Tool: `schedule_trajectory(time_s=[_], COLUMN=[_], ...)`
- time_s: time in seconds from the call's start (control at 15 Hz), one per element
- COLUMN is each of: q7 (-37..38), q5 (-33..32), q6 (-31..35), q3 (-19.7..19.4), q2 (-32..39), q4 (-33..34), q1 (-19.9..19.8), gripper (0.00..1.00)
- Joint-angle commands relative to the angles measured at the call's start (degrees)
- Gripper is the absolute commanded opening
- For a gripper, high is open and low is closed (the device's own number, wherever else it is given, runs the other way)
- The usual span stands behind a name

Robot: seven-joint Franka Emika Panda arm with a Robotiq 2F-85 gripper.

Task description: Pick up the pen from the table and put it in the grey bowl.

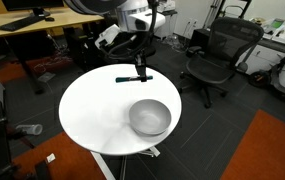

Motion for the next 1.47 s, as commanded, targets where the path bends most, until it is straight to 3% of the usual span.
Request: schedule_trajectory(time_s=[0.0,0.73,0.8,0.87,1.13,1.4], q7=[-2.29,-3.2,-3.26,-3.29,-3.45,-5.27], q5=[0.33,2.32,2.62,2.82,3.39,4.91], q6=[-3.9,-7.27,-7.38,-7.39,-7.2,-6.8], q3=[-0.52,-1.04,-0.92,-0.87,-0.83,-0.4], q2=[5.58,15.45,15.94,16.35,16.7,12.69], q4=[7.71,17.5,17.94,18.27,18.58,15.43], q1=[-1.59,-5.95,-6.22,-6.4,-6.68,-6.6], gripper=[0.05,0.05,0.44,0.44,0.73,1.0])
